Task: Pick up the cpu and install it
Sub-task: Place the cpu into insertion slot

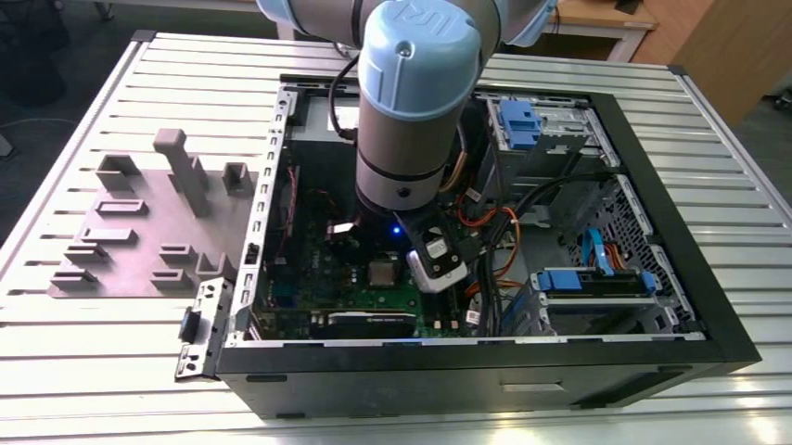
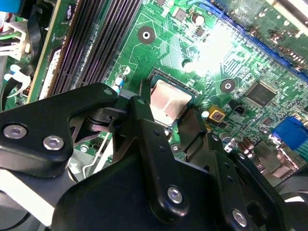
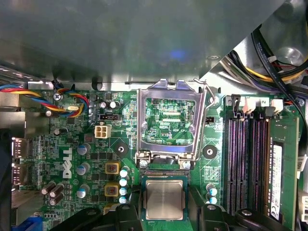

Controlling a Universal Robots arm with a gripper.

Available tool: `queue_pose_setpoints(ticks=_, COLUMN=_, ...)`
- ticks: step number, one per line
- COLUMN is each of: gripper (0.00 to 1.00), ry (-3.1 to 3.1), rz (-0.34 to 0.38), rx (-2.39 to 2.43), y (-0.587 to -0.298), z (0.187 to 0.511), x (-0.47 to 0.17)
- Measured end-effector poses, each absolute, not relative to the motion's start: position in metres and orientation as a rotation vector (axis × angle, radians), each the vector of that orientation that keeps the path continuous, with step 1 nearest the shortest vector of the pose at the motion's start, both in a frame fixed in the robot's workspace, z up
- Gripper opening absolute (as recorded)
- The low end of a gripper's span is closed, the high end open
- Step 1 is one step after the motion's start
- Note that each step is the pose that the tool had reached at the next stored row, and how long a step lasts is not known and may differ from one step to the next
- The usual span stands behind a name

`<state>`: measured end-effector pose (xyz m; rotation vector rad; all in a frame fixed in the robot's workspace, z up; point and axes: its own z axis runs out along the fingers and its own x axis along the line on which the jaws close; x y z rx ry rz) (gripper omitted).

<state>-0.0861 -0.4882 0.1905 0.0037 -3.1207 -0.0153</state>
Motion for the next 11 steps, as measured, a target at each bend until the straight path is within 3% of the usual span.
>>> queue_pose_setpoints(ticks=11, gripper=0.47, ry=-3.121, rz=-0.017, rx=0.002, y=-0.4881, z=0.1888, x=-0.0862)
